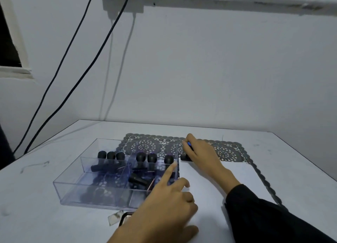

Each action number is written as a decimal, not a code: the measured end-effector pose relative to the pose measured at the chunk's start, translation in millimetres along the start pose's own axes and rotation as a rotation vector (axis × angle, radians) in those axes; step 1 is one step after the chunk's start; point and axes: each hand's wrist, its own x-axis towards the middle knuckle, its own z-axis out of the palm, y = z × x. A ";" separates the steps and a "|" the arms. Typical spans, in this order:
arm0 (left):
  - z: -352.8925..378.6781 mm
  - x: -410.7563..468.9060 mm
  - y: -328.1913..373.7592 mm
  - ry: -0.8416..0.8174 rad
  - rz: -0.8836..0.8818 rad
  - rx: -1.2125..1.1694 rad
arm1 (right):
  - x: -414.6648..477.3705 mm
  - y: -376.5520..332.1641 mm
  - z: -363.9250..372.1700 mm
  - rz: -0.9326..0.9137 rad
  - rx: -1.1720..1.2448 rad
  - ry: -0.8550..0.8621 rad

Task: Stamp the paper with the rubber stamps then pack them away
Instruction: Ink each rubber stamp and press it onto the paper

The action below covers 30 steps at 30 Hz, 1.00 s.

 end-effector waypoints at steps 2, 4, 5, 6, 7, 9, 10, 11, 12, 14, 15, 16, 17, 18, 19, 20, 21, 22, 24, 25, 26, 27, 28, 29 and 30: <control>0.1 -0.5 -1.0 0.007 0.001 -0.013 | -1.5 0.7 1.2 -0.009 -0.005 0.001; 0.0 -1.4 -0.1 -0.006 -0.017 0.013 | -0.9 1.0 0.6 -0.016 -0.011 0.000; -0.2 -2.5 1.0 -0.022 -0.022 0.017 | -0.6 1.2 0.5 -0.019 -0.020 -0.001; -0.7 -3.4 1.6 -0.025 -0.027 0.008 | -0.7 0.8 0.6 -0.023 -0.025 -0.007; -1.1 -4.0 2.1 -0.022 -0.032 0.005 | -1.3 0.3 1.9 -0.029 -0.023 -0.019; -2.7 -4.3 2.9 -0.024 -0.031 0.033 | -4.1 -2.9 6.2 -0.038 -0.035 -0.048; -3.6 -4.3 3.3 -0.022 -0.029 0.041 | -4.9 -5.4 7.4 -0.037 -0.055 -0.049; -3.6 -4.9 3.8 -0.021 -0.022 0.042 | -4.9 -6.9 8.0 -0.035 -0.083 -0.037; -3.3 -5.1 4.2 -0.019 -0.012 0.042 | -4.9 -8.4 7.7 -0.028 -0.110 -0.022; -4.6 -5.3 4.8 -0.003 0.008 0.047 | -5.1 -9.7 7.9 -0.008 -0.137 -0.006; -5.5 -4.6 5.0 0.000 0.013 0.039 | -5.7 -9.2 8.2 0.001 -0.133 -0.007; -6.0 -3.8 5.3 -0.012 0.013 0.025 | -6.2 -8.0 8.6 0.008 -0.128 -0.020; -6.6 -3.0 5.9 -0.025 0.009 0.020 | -6.6 -7.0 8.7 0.011 -0.125 -0.037; -7.2 -2.4 6.2 -0.028 0.001 0.015 | -6.4 -6.6 7.3 0.011 -0.129 -0.050; -7.9 -2.4 6.5 -0.024 -0.008 0.008 | -4.7 -7.6 2.6 0.025 -0.109 -0.043; -8.1 -2.9 6.9 -0.018 -0.010 0.002 | -1.0 -10.1 -7.0 0.057 -0.039 -0.009; -7.4 -4.2 6.9 -0.007 -0.007 0.007 | 3.9 -13.7 -19.6 0.092 0.057 0.048; -5.8 -5.3 6.4 0.013 -0.002 0.021 | 9.0 -18.6 -34.7 0.113 0.146 0.117; -8.5 -7.9 6.5 0.056 -0.007 -0.016 | 15.5 -31.3 -65.5 0.106 0.241 0.237; -13.8 -9.5 5.7 0.071 -0.014 -0.087 | 17.6 -37.0 -78.8 0.100 0.267 0.280; -18.8 -11.9 4.2 0.108 -0.023 -0.170 | 18.2 -42.9 -90.6 0.097 0.289 0.312; -23.3 -16.0 2.4 0.150 -0.034 -0.255 | 17.6 -49.3 -100.5 0.098 0.311 0.335; -28.3 -22.7 0.7 0.216 -0.047 -0.330 | 15.8 -54.9 -108.0 0.104 0.337 0.345; -33.7 -31.8 -0.8 0.285 -0.063 -0.401 | 13.2 -60.1 -113.7 0.114 0.366 0.344; -38.7 -43.4 -2.2 0.345 -0.091 -0.481 | 9.1 -66.0 -119.3 0.121 0.398 0.340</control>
